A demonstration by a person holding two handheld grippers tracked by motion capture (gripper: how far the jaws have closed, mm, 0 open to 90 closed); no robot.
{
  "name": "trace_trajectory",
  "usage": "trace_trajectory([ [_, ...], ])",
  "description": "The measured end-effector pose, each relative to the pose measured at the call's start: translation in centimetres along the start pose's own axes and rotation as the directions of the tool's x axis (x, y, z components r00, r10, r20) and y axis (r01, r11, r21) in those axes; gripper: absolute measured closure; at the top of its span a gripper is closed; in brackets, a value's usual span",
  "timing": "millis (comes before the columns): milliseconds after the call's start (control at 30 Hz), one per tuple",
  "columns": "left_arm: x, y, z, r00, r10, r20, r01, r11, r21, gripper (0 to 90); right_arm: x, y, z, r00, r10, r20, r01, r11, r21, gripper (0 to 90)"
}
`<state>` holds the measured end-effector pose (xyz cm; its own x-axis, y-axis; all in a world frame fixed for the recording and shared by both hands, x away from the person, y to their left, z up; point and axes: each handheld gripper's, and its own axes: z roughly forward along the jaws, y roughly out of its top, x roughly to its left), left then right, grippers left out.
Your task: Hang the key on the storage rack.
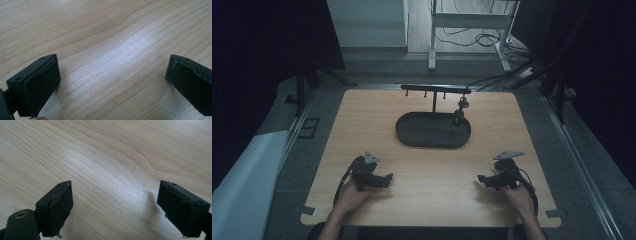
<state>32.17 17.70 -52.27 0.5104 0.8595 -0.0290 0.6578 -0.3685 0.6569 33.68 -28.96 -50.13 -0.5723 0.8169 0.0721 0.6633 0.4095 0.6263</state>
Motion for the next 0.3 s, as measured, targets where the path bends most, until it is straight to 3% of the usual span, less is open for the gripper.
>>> trace_trajectory([
  [300,-0.01,-0.01,-0.01,1.0,-0.001,0.0,0.001,1.0,0.001,0.0,-0.04,-0.99,0.2,0.9998,-0.002,0.018,0.002,1.0,-0.03,12.5],
])
